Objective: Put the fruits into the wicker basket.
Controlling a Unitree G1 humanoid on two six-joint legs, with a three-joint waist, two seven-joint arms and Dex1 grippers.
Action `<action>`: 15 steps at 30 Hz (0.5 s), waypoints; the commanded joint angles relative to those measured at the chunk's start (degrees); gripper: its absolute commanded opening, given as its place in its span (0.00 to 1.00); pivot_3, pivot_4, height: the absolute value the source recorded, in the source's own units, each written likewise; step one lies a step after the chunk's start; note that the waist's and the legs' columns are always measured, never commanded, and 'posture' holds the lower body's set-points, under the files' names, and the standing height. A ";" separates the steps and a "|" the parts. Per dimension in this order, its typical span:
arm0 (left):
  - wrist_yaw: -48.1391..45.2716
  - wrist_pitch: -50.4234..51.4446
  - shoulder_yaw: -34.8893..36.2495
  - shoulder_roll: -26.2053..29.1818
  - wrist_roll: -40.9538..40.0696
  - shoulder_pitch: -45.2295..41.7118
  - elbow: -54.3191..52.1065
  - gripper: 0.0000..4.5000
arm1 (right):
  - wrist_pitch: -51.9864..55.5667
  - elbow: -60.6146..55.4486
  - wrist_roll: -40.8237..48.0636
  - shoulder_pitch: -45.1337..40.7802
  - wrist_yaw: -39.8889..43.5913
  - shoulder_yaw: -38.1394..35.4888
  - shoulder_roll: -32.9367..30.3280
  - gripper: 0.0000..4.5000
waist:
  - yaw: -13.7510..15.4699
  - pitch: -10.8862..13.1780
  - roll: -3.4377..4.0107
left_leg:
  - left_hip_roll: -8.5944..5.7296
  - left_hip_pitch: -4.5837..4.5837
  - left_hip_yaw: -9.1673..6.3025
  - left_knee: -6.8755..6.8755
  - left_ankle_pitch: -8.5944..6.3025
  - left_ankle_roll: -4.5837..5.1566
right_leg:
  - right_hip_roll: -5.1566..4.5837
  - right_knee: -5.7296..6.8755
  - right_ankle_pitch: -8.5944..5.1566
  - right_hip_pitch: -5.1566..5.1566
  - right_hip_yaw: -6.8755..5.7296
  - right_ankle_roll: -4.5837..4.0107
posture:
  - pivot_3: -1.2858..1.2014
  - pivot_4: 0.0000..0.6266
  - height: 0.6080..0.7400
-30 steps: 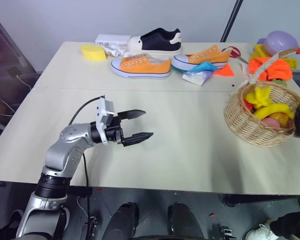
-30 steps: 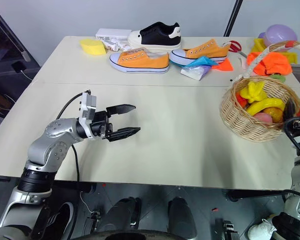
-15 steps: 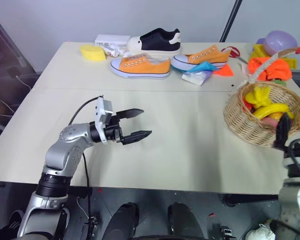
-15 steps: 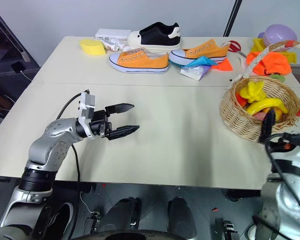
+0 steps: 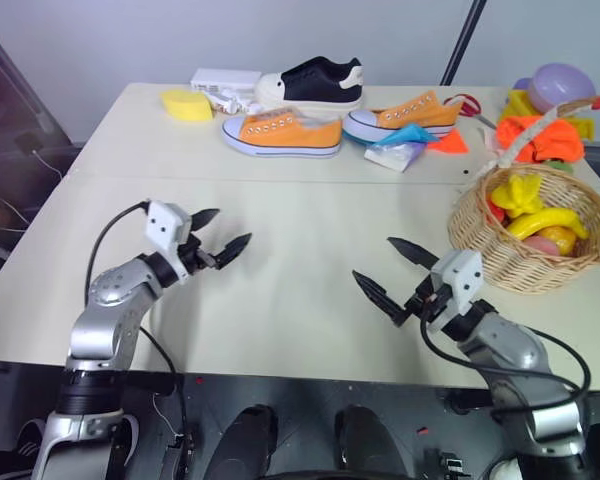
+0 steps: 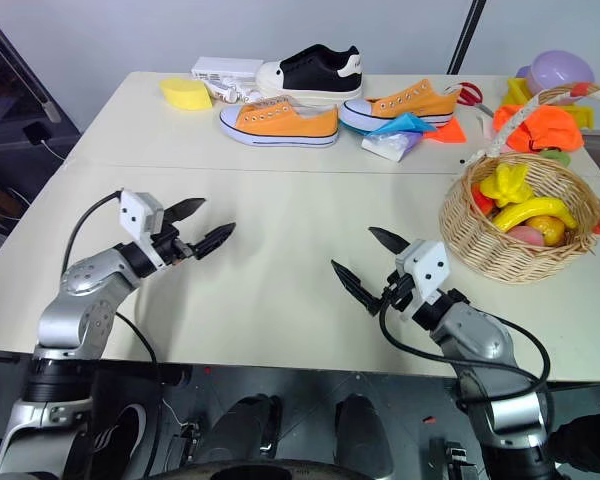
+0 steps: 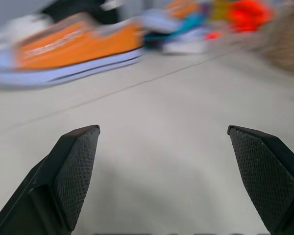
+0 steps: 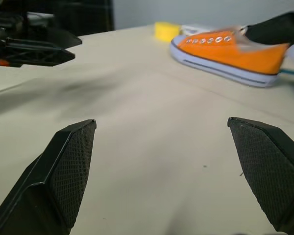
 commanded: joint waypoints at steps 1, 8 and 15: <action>6.20 -1.18 4.95 -1.42 0.69 3.75 -4.07 1.00 | -2.55 5.11 0.58 -4.27 6.30 1.38 -1.55 1.00 | -0.14 0.00 0.00 | 0.00 0.00 0.06 0.00 0.00 0.00 | -0.01 0.00 0.01 -0.02 0.02 0.00 | 0.52 0.24 1.00; 17.51 0.85 12.26 -2.17 2.20 4.62 -3.93 1.00 | -6.77 13.11 -1.66 -9.52 9.68 3.43 -0.76 1.00 | 0.25 0.01 -0.05 | -0.04 -0.02 -0.04 0.02 0.02 -0.04 | -0.05 0.00 0.00 0.00 -0.05 0.00 | 0.52 0.24 1.00; 18.30 0.02 13.53 -2.34 1.85 5.84 -4.13 1.00 | -8.81 15.82 -3.22 -10.81 10.87 4.08 -0.82 1.00 | 0.10 0.00 -0.05 | -0.05 -0.03 -0.04 0.00 0.06 -0.11 | -0.08 0.02 0.01 -0.03 -0.06 0.00 | 0.52 0.24 1.00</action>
